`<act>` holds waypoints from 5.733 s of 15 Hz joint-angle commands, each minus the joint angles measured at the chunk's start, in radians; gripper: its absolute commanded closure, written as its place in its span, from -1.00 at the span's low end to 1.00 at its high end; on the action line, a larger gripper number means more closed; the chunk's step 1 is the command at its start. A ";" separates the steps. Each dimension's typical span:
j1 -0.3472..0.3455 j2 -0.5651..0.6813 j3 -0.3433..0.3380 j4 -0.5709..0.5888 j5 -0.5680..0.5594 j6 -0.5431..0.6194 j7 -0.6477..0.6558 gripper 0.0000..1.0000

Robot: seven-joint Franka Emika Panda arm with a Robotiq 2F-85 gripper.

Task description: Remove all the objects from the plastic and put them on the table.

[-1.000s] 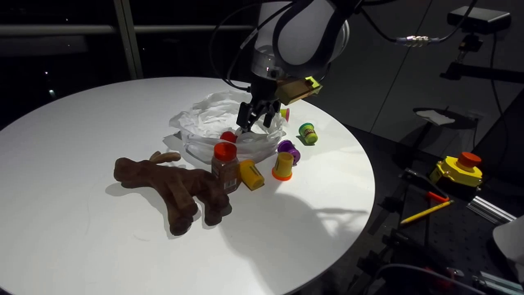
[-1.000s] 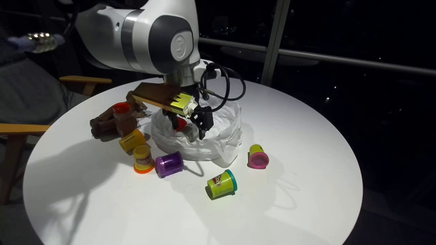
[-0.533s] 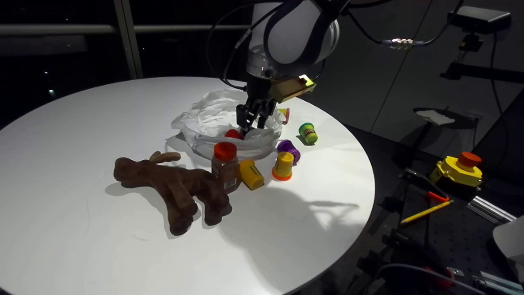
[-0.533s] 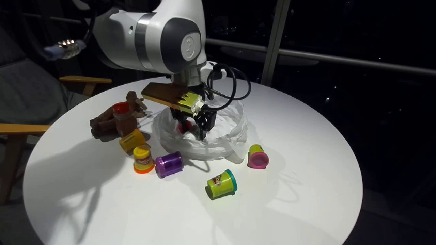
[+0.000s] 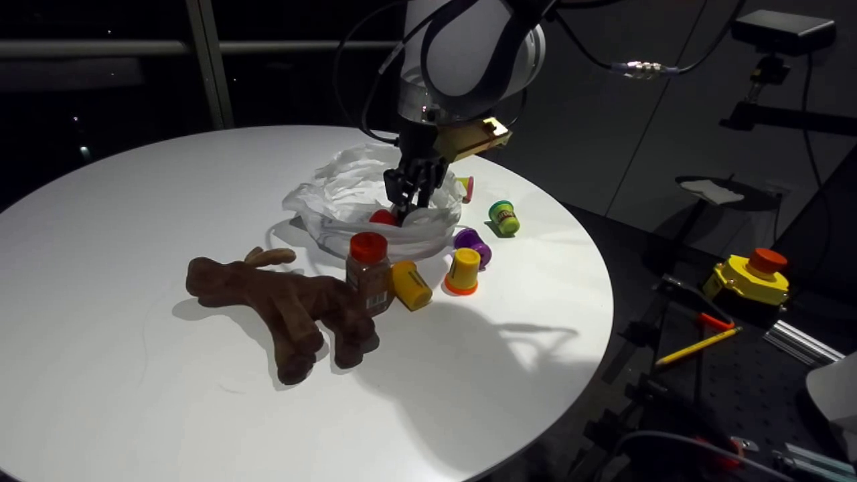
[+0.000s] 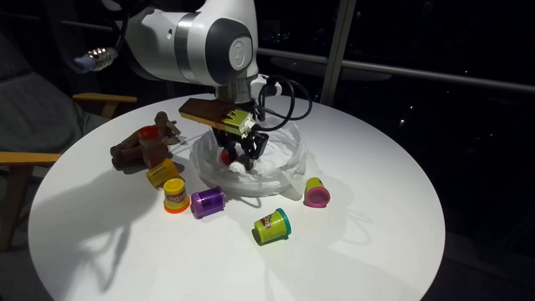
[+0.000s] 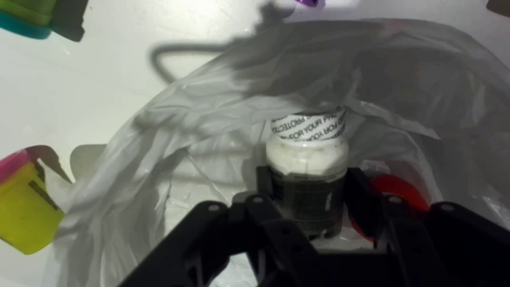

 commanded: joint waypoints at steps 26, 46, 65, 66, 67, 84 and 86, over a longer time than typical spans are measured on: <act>-0.109 -0.296 -0.006 -0.400 0.264 -0.120 0.059 0.58; 0.028 -0.506 -0.134 -0.570 0.008 0.136 0.353 -1.00; 0.145 -0.017 -0.057 0.094 -0.180 -0.073 0.461 -1.00; 0.145 -0.002 -0.062 0.103 -0.176 -0.073 0.458 -1.00; 0.140 0.007 -0.058 0.108 -0.165 -0.079 0.445 -1.00; 0.095 0.094 -0.034 0.198 0.005 -0.144 0.260 0.20; 0.097 0.075 -0.039 0.184 0.005 -0.141 0.261 0.50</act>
